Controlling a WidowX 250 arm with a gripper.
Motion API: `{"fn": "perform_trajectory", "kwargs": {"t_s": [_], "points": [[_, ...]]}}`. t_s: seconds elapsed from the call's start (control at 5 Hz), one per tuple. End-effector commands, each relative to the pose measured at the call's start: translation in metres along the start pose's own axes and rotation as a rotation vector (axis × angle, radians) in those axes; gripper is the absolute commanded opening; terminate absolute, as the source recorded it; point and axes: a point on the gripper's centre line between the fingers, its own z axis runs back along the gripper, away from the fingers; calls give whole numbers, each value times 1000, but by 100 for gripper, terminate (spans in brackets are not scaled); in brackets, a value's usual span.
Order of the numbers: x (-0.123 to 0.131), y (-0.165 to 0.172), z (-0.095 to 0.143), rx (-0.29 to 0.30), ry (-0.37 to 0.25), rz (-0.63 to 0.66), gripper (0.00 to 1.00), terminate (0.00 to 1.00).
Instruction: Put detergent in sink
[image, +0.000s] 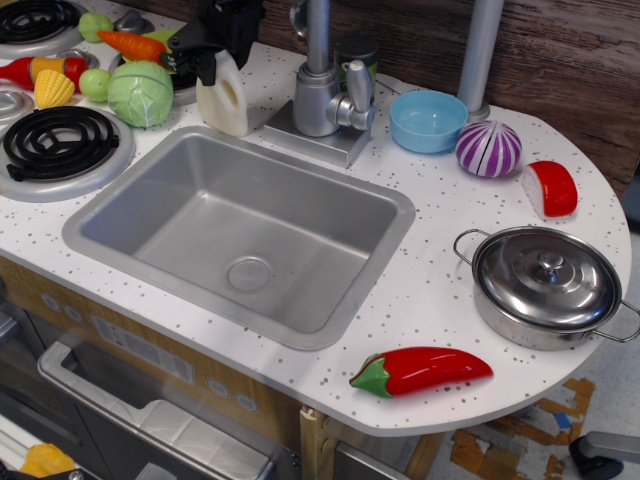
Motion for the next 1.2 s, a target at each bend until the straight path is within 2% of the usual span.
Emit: {"fn": "perform_trajectory", "kwargs": {"t_s": [0.0,0.2,0.4,0.6,0.8,1.0], "points": [[-9,-5,92,-6,129,101,0,0],[1,-23,104,-64,111,158,0,0],[33,-47,91,-93,65,252,0,0],[49,-60,75,-119,-6,314,0,0],[65,-71,56,-117,-66,367,0,0],[80,-80,35,-66,-64,404,0,0]]}}
